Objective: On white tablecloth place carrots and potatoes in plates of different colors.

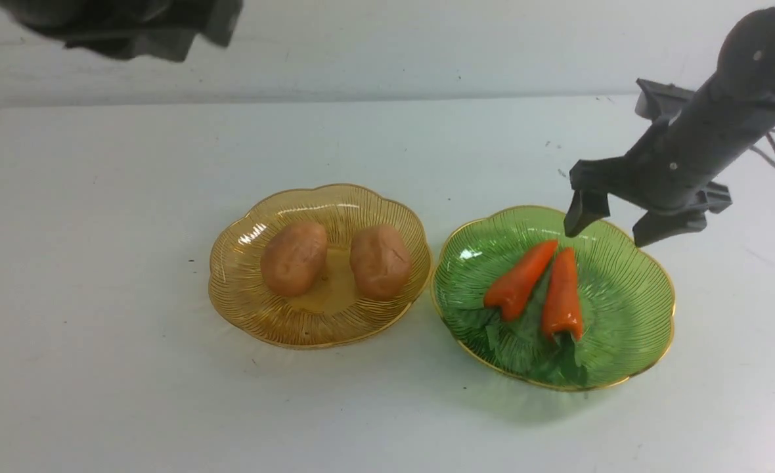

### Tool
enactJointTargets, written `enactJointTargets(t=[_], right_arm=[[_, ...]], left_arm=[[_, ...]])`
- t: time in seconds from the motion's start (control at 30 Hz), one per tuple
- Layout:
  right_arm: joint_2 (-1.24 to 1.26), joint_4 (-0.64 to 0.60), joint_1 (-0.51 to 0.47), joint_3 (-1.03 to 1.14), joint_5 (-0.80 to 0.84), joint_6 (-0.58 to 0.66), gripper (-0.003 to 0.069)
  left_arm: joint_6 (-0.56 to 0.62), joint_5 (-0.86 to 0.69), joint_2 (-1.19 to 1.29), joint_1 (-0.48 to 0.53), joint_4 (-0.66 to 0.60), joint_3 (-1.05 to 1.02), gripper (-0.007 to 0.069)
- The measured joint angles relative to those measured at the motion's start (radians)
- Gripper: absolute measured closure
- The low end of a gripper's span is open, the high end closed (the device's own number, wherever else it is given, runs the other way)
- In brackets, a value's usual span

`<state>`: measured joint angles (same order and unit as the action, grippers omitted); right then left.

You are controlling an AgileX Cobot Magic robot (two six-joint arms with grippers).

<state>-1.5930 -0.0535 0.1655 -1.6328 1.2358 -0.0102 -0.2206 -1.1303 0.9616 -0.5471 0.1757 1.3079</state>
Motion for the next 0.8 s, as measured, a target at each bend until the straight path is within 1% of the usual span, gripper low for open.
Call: enactJointTargets(t=[0.03, 0.07, 0.13, 0.2, 0.27, 0.33, 0.47, 0.5, 0.53, 0.67, 0.7, 0.8], right_arm=[[0.095, 0.012, 0.0, 0.0, 0.005, -0.003, 0.0545], [0.163, 0.018, 0.0, 0.0, 0.009, -0.007, 0.0606], [0.301, 0.021, 0.0, 0.005, 0.006, -0.014, 0.0652], [0.46, 0.018, 0.0, 0.055, -0.043, -0.02, 0.0666], [0.566, 0.014, 0.0, 0.105, -0.098, -0.021, 0.0671], [0.725, 0.01, 0.0, 0.228, -0.2, -0.021, 0.0673], [1.14, 0.007, 0.0, 0.699, -0.569, -0.019, 0.0674], [1.222, 0.007, 0.0, 0.776, -0.629, -0.018, 0.0674], [1.288, 0.007, 0.0, 0.871, -0.669, -0.016, 0.0674], [1.541, 0.007, 0.0, 1.132, -0.779, -0.021, 0.0674], [1.583, 0.007, 0.0, 1.177, -0.795, -0.026, 0.0674], [1.603, 0.005, 0.0, 1.247, -0.817, -0.046, 0.0674]], left_arm=[[-0.016, 0.033, -0.056, 0.0, 0.0, -0.069, 0.0628], [-0.031, 0.065, -0.087, 0.0, 0.001, -0.109, 0.0628], [-0.062, 0.151, -0.182, 0.0, 0.007, -0.235, 0.0628], [-0.09, 0.237, -0.244, 0.0, 0.019, -0.324, 0.0628], [-0.105, 0.273, -0.276, 0.0, 0.026, -0.373, 0.0628], [-0.126, 0.339, -0.319, 0.0, 0.037, -0.444, 0.0628], [-0.14, 0.406, -0.362, 0.0, 0.051, -0.531, 0.0628], [-0.14, 0.407, -0.363, 0.0, 0.051, -0.542, 0.0628], [-0.14, 0.407, -0.363, 0.0, 0.051, -0.545, 0.0628], [-0.144, 0.404, -0.362, 0.0, 0.058, -0.55, 0.0628], [-0.144, 0.406, -0.36, 0.0, 0.06, -0.55, 0.0628], [-0.144, 0.409, -0.359, 0.0, 0.07, -0.55, 0.0628]])
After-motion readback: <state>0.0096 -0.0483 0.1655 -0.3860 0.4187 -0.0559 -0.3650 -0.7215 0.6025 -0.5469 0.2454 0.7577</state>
